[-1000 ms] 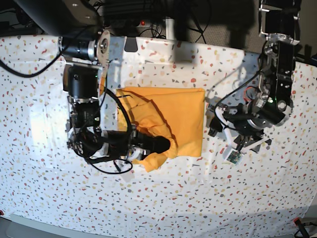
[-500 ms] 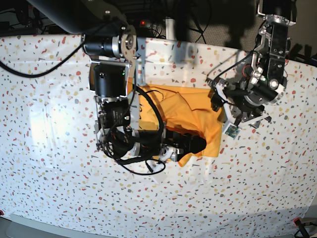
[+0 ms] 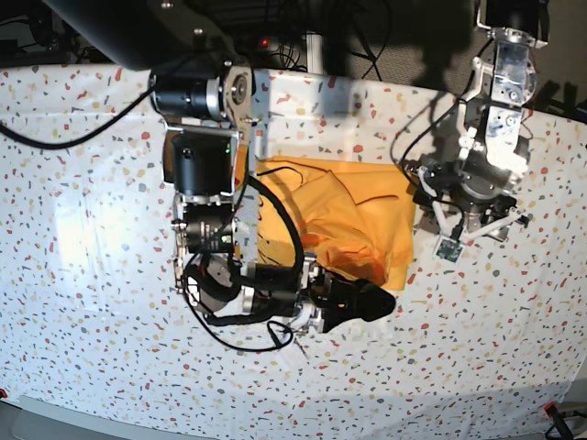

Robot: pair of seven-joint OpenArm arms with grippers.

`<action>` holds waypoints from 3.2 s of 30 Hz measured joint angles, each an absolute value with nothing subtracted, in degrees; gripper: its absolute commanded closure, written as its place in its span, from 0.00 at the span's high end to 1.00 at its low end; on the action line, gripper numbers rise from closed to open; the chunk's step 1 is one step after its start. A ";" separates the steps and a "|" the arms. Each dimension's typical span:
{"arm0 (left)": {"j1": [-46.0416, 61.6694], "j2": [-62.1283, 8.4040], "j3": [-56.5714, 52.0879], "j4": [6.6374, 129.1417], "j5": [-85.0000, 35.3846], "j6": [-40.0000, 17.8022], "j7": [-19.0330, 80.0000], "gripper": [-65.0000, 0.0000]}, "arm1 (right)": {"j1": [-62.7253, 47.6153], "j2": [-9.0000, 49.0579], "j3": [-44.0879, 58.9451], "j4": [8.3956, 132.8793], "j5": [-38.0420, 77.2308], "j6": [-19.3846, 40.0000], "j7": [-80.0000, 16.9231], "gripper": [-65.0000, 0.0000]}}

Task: Fold the T-shirt properly
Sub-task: 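Press and tuck the bundled shirt with the right gripper, then release the shirt and raise both grippers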

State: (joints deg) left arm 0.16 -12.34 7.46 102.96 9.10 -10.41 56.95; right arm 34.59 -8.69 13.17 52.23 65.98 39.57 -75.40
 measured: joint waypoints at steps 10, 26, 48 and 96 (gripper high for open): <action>0.16 -12.36 7.44 102.96 8.49 -10.76 55.11 0.64 | 34.41 0.69 13.21 64.62 49.54 39.68 -74.17 0.40; 0.47 -12.36 7.27 87.74 4.62 -10.07 46.28 0.64 | 23.49 5.21 13.10 65.65 49.67 39.66 -73.28 0.40; -0.47 -12.34 7.11 85.49 1.21 -9.56 45.36 0.64 | 21.56 -3.27 1.19 65.65 41.19 39.55 -69.17 0.40; -2.59 -27.24 7.57 88.92 16.93 7.14 53.08 0.64 | 38.52 -8.38 1.50 65.67 24.47 39.66 -56.38 0.40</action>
State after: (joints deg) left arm -2.59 -27.24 7.57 88.92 16.93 7.14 53.08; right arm 38.52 -8.38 1.50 65.67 24.47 39.66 -56.38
